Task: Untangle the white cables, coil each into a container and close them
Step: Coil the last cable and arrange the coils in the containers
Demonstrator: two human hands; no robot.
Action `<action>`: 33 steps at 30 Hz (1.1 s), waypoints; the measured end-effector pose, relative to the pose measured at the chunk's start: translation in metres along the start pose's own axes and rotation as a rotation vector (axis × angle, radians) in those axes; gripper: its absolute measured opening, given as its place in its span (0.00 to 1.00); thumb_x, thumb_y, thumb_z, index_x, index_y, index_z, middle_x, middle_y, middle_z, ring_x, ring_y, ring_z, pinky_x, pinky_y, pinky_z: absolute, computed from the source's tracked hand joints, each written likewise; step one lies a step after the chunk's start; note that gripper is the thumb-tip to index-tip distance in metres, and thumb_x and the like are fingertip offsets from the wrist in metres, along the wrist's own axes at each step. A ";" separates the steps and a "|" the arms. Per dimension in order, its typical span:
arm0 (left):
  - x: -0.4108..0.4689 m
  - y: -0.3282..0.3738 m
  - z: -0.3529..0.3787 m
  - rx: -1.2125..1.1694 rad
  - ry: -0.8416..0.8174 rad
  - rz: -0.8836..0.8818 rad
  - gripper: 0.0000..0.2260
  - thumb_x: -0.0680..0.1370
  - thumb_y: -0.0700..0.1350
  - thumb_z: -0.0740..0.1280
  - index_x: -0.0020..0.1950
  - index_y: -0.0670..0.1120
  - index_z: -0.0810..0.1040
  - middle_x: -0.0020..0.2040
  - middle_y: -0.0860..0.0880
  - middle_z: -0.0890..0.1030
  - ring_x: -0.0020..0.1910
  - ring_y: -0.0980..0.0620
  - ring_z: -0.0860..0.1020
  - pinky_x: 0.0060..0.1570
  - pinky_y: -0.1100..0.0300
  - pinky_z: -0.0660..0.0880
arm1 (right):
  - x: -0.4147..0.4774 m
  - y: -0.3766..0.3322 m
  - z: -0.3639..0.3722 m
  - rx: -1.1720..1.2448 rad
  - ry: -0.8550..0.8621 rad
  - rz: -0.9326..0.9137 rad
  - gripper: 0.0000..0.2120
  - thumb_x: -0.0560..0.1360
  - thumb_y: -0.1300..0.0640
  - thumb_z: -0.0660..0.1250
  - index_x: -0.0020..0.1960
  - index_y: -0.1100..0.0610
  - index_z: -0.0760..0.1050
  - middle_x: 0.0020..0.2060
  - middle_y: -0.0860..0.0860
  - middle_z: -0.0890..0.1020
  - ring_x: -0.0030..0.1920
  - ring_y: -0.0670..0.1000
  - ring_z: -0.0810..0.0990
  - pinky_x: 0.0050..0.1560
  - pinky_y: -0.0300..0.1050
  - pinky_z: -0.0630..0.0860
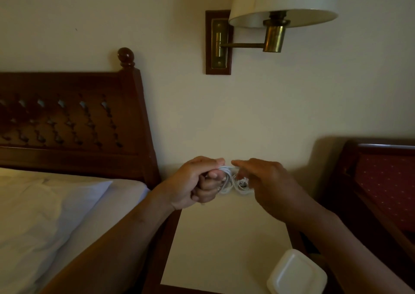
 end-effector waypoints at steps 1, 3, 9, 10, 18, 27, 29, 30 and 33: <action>0.001 -0.001 0.004 -0.061 -0.017 -0.008 0.18 0.84 0.50 0.58 0.34 0.50 0.67 0.24 0.55 0.56 0.19 0.58 0.54 0.20 0.69 0.55 | -0.001 0.000 0.000 0.192 0.081 0.079 0.18 0.82 0.67 0.63 0.69 0.55 0.77 0.49 0.48 0.84 0.44 0.41 0.80 0.46 0.36 0.76; 0.003 -0.004 0.013 -0.185 -0.051 -0.018 0.18 0.83 0.51 0.60 0.33 0.51 0.68 0.24 0.55 0.55 0.19 0.57 0.53 0.18 0.68 0.56 | -0.004 -0.007 0.003 0.513 0.139 0.192 0.14 0.85 0.58 0.60 0.66 0.53 0.79 0.46 0.43 0.83 0.43 0.39 0.80 0.44 0.32 0.73; 0.018 0.001 0.028 -0.305 0.009 0.015 0.17 0.81 0.51 0.61 0.32 0.52 0.70 0.23 0.55 0.56 0.18 0.57 0.54 0.15 0.67 0.59 | -0.009 -0.026 0.009 0.728 0.290 0.244 0.16 0.85 0.52 0.57 0.48 0.52 0.82 0.28 0.43 0.78 0.28 0.40 0.73 0.27 0.35 0.70; 0.020 0.001 0.029 -0.290 0.038 0.020 0.17 0.81 0.51 0.60 0.32 0.52 0.70 0.22 0.55 0.57 0.17 0.58 0.55 0.15 0.67 0.59 | -0.009 -0.024 0.009 0.684 0.319 0.270 0.16 0.84 0.50 0.57 0.46 0.53 0.81 0.28 0.48 0.76 0.28 0.42 0.71 0.25 0.43 0.70; 0.026 -0.001 0.041 -0.086 0.256 0.208 0.19 0.83 0.52 0.63 0.40 0.40 0.79 0.25 0.51 0.62 0.21 0.53 0.65 0.26 0.60 0.70 | -0.012 -0.011 0.004 0.611 0.410 0.364 0.16 0.85 0.52 0.58 0.43 0.54 0.78 0.28 0.56 0.80 0.25 0.55 0.77 0.23 0.49 0.74; 0.022 0.006 0.033 -0.025 0.291 0.239 0.15 0.84 0.48 0.60 0.38 0.44 0.70 0.28 0.52 0.55 0.24 0.56 0.55 0.24 0.64 0.55 | -0.019 0.005 0.003 0.623 0.258 0.164 0.14 0.86 0.53 0.54 0.54 0.47 0.79 0.39 0.40 0.78 0.37 0.43 0.77 0.34 0.38 0.75; 0.020 0.008 0.029 -0.059 0.262 0.235 0.14 0.82 0.49 0.61 0.38 0.45 0.71 0.28 0.52 0.54 0.23 0.57 0.55 0.23 0.65 0.57 | -0.020 0.013 0.006 0.412 0.228 0.112 0.11 0.85 0.60 0.57 0.57 0.54 0.79 0.44 0.43 0.76 0.42 0.46 0.76 0.40 0.37 0.74; 0.020 0.008 0.028 -0.065 0.244 0.232 0.14 0.82 0.49 0.61 0.38 0.45 0.71 0.28 0.52 0.54 0.23 0.57 0.56 0.22 0.66 0.58 | -0.019 0.017 0.007 0.267 0.228 0.106 0.10 0.84 0.63 0.59 0.56 0.56 0.79 0.44 0.44 0.75 0.43 0.46 0.74 0.43 0.35 0.71; 0.022 0.005 0.029 -0.050 0.213 0.206 0.15 0.82 0.49 0.62 0.37 0.46 0.72 0.28 0.52 0.55 0.22 0.58 0.56 0.22 0.66 0.59 | -0.013 0.022 0.006 0.144 0.310 0.207 0.10 0.81 0.69 0.64 0.53 0.60 0.82 0.43 0.47 0.76 0.40 0.43 0.73 0.43 0.32 0.68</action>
Point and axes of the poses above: each hand's wrist, its own x-axis towards the middle knuckle, its own z-axis out of the palm, y = z × x, the point moved 4 cm from there along x, towards the middle knuckle
